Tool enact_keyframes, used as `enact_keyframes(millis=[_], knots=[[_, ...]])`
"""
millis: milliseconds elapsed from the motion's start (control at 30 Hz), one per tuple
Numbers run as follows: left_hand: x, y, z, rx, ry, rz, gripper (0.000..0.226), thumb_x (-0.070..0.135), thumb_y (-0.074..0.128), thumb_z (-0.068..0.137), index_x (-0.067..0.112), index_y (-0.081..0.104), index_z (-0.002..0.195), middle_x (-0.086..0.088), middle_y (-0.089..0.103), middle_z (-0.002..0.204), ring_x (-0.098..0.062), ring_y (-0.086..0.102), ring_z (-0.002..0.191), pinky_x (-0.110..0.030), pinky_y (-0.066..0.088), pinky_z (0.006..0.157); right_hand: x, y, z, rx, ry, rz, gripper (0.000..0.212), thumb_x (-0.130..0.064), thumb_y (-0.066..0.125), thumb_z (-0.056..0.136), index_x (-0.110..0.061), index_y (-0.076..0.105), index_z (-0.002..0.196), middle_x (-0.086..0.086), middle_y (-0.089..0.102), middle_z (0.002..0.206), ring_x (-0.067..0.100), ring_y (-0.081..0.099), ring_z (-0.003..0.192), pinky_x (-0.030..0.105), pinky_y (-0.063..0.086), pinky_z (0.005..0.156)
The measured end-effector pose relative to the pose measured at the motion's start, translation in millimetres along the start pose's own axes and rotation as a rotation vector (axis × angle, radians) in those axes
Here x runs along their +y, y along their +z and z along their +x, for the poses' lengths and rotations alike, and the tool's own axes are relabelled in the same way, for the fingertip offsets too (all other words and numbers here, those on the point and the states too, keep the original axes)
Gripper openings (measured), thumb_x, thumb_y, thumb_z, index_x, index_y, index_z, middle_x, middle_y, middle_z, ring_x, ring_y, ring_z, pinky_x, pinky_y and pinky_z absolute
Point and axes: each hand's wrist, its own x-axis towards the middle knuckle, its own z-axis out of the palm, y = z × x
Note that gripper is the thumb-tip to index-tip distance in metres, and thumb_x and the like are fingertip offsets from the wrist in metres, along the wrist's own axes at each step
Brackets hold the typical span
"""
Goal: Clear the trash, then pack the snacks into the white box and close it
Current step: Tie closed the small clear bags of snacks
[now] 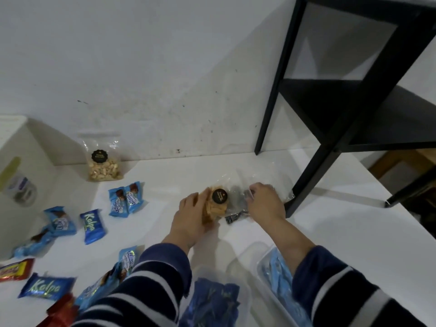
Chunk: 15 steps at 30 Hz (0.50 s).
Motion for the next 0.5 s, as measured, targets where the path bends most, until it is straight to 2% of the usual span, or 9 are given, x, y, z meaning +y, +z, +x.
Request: enact_keyframes(millis=[100, 167, 233, 333, 433, 500], knots=[[-5.6, 3.2, -11.8, 0.071, -0.037, 0.033, 0.096, 0.055, 0.067, 0.075, 0.036, 0.008, 0.148, -0.001, 0.029, 0.145, -0.025, 0.027, 0.132, -0.043, 0.039, 0.103, -7.9, -3.2, 3.4, -0.02, 0.102, 0.261, 0.043, -0.014, 0.058, 0.089, -0.019, 0.047, 0.13, 0.015, 0.051, 0.128, 0.025, 0.056, 0.112, 0.028, 0.047, 0.081], [-9.8, 4.9, -20.8, 0.118, -0.066, 0.037, 0.096, 0.057, 0.066, 0.075, 0.037, 0.008, 0.148, -0.001, 0.031, 0.144, -0.025, 0.03, 0.13, -0.044, 0.04, 0.102, -12.6, -9.7, 7.5, -0.054, 0.133, 0.372, 0.044, -0.014, 0.062, 0.086, -0.016, 0.051, 0.129, 0.015, 0.056, 0.127, 0.027, 0.054, 0.117, 0.031, 0.048, 0.094], [-12.5, 4.7, -30.5, 0.145, -0.104, 0.042, 0.095, 0.057, 0.064, 0.076, 0.036, 0.007, 0.149, -0.002, 0.031, 0.144, -0.025, 0.031, 0.129, -0.044, 0.04, 0.101, -18.4, -17.6, 10.2, -0.116, 0.113, 0.384, 0.035, -0.012, 0.066, 0.083, -0.015, 0.065, 0.118, 0.01, 0.064, 0.121, 0.027, 0.058, 0.115, 0.036, 0.046, 0.101], [-12.8, 1.8, -45.0, 0.148, -0.177, 0.071, 0.097, 0.056, 0.066, 0.076, 0.037, 0.004, 0.149, 0.0, 0.03, 0.145, -0.025, 0.032, 0.129, -0.045, 0.038, 0.1, -31.2, -25.8, 10.8, -0.182, 0.096, 0.396, 0.025, -0.01, 0.073, 0.08, -0.014, 0.073, 0.105, 0.005, 0.07, 0.112, 0.024, 0.065, 0.106, 0.037, 0.05, 0.098], [-14.8, -3.0, -59.6, 0.137, -0.214, 0.097, 0.099, 0.055, 0.067, 0.075, 0.037, 0.003, 0.149, 0.001, 0.03, 0.145, -0.025, 0.033, 0.13, -0.046, 0.037, 0.099, -40.1, -30.3, 8.5, -0.221, 0.074, 0.395, 0.025, -0.005, 0.074, 0.078, -0.013, 0.074, 0.102, 0.003, 0.07, 0.1, 0.016, 0.064, 0.092, 0.03, 0.051, 0.095], [-17.1, -6.9, -67.0, 0.129, -0.21, 0.125, 0.1, 0.055, 0.067, 0.075, 0.037, 0.002, 0.149, 0.001, 0.03, 0.145, -0.025, 0.034, 0.13, -0.046, 0.037, 0.099, -44.9, -33.8, 5.7, -0.225, 0.045, 0.374, 0.025, -0.003, 0.074, 0.077, -0.013, 0.075, 0.099, 0.004, 0.072, 0.102, 0.015, 0.061, 0.087, 0.025, 0.051, 0.088]])
